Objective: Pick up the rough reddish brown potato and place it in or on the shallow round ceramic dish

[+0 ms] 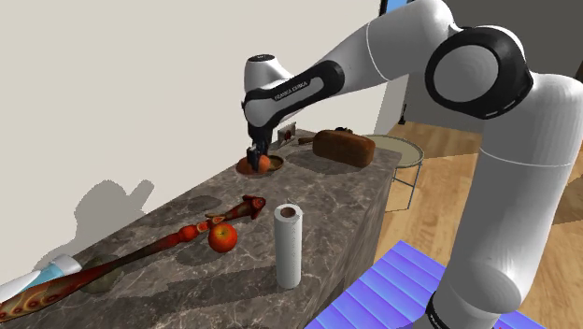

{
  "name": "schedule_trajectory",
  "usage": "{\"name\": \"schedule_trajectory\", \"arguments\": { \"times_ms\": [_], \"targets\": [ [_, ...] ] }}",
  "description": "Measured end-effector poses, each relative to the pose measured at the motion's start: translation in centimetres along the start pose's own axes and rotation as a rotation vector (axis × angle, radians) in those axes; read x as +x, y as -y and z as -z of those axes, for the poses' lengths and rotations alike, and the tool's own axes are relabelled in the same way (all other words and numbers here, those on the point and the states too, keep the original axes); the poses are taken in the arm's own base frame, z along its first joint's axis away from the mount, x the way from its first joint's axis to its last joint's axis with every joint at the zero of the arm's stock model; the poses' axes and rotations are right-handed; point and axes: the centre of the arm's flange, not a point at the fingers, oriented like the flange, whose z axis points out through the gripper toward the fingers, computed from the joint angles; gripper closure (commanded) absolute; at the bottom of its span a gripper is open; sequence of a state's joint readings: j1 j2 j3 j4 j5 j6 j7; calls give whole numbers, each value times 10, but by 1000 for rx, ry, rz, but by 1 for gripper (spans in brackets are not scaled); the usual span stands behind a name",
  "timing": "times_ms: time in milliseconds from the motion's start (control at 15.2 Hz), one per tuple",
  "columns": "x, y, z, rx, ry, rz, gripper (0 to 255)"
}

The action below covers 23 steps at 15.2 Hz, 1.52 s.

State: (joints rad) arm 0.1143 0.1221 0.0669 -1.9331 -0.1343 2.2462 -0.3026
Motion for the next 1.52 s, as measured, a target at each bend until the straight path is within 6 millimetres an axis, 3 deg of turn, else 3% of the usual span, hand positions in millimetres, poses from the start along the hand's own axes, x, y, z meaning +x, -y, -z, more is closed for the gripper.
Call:
{"name": "schedule_trajectory", "arguments": {
  "times_ms": [198, 1056, 1188, 1518],
  "targets": [
    [3, -16, 5, 0, 0, 0, 255],
    [23, -190, -12, 0, 1, -1, 255],
    [24, -200, -20, 0, 1, -1, 255],
    [23, -200, -44, 0, 1, 0, 255]
  ]
}}
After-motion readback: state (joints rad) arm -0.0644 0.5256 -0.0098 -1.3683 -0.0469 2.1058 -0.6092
